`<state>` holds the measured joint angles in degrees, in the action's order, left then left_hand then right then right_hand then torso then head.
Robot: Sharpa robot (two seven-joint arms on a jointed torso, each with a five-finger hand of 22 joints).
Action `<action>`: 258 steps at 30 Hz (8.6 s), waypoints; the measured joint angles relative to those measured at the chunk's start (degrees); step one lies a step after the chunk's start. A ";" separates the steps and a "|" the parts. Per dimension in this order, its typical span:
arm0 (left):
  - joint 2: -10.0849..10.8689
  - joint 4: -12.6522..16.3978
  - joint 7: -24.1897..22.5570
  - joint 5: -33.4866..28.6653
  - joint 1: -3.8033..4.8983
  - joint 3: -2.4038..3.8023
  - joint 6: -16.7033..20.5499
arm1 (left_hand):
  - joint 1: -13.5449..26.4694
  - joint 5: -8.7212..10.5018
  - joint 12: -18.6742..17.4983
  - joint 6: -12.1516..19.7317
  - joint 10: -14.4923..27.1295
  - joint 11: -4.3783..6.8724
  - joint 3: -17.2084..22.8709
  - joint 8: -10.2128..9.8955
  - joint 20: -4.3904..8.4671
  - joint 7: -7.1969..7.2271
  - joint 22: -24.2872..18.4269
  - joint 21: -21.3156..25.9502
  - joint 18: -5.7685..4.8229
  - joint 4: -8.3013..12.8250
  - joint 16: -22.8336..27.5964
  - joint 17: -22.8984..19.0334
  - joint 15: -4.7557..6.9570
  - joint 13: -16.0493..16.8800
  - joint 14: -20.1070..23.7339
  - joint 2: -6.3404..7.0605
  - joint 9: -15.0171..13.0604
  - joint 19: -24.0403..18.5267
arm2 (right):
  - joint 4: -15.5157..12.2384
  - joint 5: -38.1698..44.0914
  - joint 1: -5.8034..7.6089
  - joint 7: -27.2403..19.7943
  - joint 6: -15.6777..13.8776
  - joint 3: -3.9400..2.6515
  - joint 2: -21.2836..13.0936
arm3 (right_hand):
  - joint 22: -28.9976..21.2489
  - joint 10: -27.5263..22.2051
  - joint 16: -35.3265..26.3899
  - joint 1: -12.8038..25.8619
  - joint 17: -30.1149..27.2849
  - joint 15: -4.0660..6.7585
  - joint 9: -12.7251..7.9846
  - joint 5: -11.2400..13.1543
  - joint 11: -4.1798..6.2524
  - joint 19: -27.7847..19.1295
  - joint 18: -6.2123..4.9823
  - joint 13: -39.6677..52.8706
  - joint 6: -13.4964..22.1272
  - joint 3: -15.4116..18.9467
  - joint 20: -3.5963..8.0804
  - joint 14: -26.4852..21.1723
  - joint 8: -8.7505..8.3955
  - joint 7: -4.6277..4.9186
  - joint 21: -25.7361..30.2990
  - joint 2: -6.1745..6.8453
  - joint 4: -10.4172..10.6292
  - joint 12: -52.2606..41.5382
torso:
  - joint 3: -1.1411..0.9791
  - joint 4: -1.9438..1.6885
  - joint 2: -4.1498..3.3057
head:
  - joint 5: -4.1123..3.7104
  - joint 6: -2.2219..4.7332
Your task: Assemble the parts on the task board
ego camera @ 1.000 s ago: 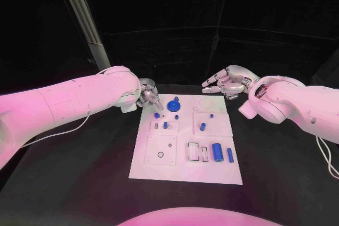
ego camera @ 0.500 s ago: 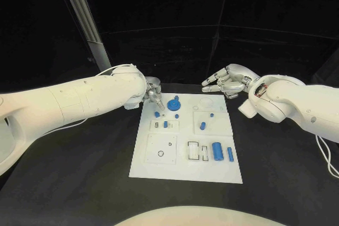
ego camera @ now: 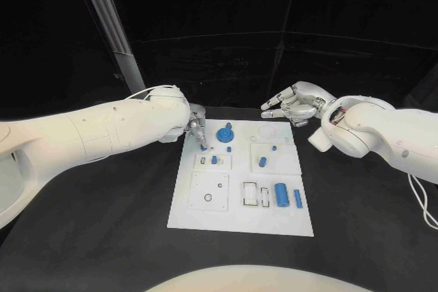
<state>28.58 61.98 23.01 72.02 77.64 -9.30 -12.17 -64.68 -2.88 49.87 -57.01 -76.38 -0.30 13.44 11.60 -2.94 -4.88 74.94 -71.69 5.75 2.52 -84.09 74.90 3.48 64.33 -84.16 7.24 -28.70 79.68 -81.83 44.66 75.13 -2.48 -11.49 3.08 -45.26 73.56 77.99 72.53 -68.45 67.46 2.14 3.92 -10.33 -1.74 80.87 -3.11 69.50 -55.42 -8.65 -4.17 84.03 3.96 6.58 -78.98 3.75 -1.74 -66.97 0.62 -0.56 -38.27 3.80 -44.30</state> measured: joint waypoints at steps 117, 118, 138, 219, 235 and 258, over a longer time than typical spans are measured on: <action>5.60 7.03 -4.62 -5.50 -0.01 -1.42 2.30 | -5.86 0.03 5.59 -5.02 -4.72 1.83 10.41 4.15 1.23 0.92 -0.03 -5.74 -1.36 7.84 -4.37 0.00 1.03 1.67 0.22 -7.11 -3.57 2.85 | 0.50 0.00 -0.01 -0.06 0.42 0.00 0.14 | -0.13 0.00 0.00 0.61 0.12 0.00 0.00 0.00 0.00 0.00 0.00 -0.08 0.00 0.00 0.00 0.00 0.00 0.00 0.00 -0.60 0.00 0.00 | -0.04 -0.04 0.00 | 0.31 -0.18; 5.64 7.10 -4.63 -5.53 0.00 -1.42 2.30 | -5.67 0.03 5.59 -4.92 -4.72 1.83 10.41 4.10 1.23 1.03 -0.03 -5.74 -1.36 7.83 -4.22 0.00 1.03 1.67 0.22 -7.09 -3.58 2.85 | 0.51 0.00 -0.01 -0.06 0.42 0.00 0.14 | -0.13 0.00 0.00 0.60 0.13 0.00 0.00 0.00 0.00 0.00 0.00 -0.07 0.00 0.00 0.00 0.00 0.00 0.00 0.00 -0.60 0.00 0.00 | -0.04 -0.04 0.00 | 0.31 -0.18; 6.04 7.68 -4.65 -5.91 0.08 -1.41 1.17 | -3.43 0.01 5.13 -5.66 -4.27 1.83 10.54 2.60 1.43 1.99 -0.03 -4.86 -1.35 7.50 -3.88 0.00 1.04 1.43 0.20 -5.74 -3.62 2.64 | 0.52 0.00 -0.01 -0.04 0.50 0.00 0.10 | -0.25 0.00 -0.22 0.61 0.02 0.00 0.00 0.00 0.00 0.00 0.00 -0.14 0.00 0.00 0.00 0.00 0.00 0.00 0.29 -0.60 0.00 0.00 | -0.04 -0.04 0.02 | 0.33 -0.09; 5.29 8.08 -6.14 -6.64 0.03 -1.47 1.99 | -1.61 -0.01 4.81 -1.62 -2.74 0.29 6.29 -4.77 0.50 -0.21 -0.04 -4.20 -1.36 2.63 -3.08 0.00 0.20 1.50 0.21 0.70 1.94 2.13 | 0.48 0.00 -0.01 -0.02 0.56 0.01 -0.10 | -0.28 0.00 -0.19 0.60 -0.02 0.00 0.00 0.00 0.00 0.00 0.00 -0.18 0.00 0.00 0.00 0.00 0.00 0.00 0.29 -0.60 0.00 0.00 | -0.03 -0.01 -0.01 | 0.02 -0.13; 3.74 6.33 -5.06 -6.68 -0.12 -1.52 1.00 | -1.11 -0.01 5.38 -1.62 -2.95 0.08 5.70 -4.98 0.29 -0.21 -0.04 -4.20 -1.36 0.46 -3.09 0.00 0.20 1.86 0.21 0.67 2.43 2.33 | 0.46 0.00 -0.01 -0.02 0.56 0.01 -0.09 | -0.27 0.00 -0.19 0.61 -0.01 0.00 0.00 0.00 0.00 0.00 0.00 -0.18 0.00 0.00 0.00 0.00 0.00 0.00 0.29 -0.60 0.00 0.00 | -0.02 -0.01 -0.01 | -0.10 -0.29; 3.01 5.63 -3.28 -6.71 -0.40 -1.56 -0.50 | -0.36 0.00 6.49 -2.69 -2.96 0.09 5.57 -4.97 0.30 -0.02 -0.04 -4.20 -1.36 -3.50 -3.09 0.00 0.20 2.50 0.21 -0.90 2.89 2.33 | 0.56 0.00 -0.01 -0.02 0.57 0.01 0.11 | -0.27 0.00 -0.19 0.61 -0.01 0.00 0.00 0.00 0.00 0.00 0.00 -0.18 0.00 0.00 0.00 0.00 0.00 0.00 0.29 -0.60 0.00 0.00 | -0.03 -0.04 0.00 | -0.20 -0.52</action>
<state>31.58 67.60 19.74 65.31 77.24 -10.87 -12.67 -65.04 -2.88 56.36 -59.70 -79.34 -0.21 19.01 6.63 -2.65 -4.91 74.91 -75.89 4.39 -0.98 -87.18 74.90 3.68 66.84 -83.95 6.34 -25.81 82.01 -81.27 44.66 75.11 -2.50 -10.92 3.08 -45.15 73.30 77.99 72.34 -67.84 67.45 2.14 3.92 -10.33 -1.74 80.87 -3.11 69.33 -55.42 -8.65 -4.17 84.03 3.96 6.58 -78.69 3.15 -1.74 -66.97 0.59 -0.60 -38.27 3.60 -44.81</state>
